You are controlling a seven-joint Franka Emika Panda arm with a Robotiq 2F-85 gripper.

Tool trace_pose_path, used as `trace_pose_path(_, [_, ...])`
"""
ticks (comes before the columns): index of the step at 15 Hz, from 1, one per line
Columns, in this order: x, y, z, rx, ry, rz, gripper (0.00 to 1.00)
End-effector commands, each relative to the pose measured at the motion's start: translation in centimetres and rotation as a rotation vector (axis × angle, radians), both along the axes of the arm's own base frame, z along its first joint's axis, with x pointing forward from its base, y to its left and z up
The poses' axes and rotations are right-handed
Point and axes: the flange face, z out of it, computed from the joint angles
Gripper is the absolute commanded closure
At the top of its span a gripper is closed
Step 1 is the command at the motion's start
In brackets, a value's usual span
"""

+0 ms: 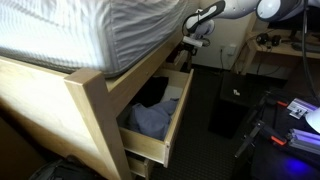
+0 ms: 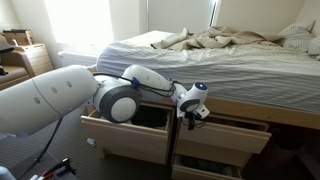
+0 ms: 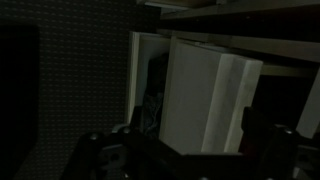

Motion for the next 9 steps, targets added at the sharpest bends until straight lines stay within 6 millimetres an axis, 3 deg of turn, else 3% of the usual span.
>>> trace_pose_path(1, [-0.07,-0.13,0.09,0.016,0.031,-0.033,0.0])
trace_pose_path(9, [-0.18,-0.21,-0.1,0.023,0.016,-0.068,0.0])
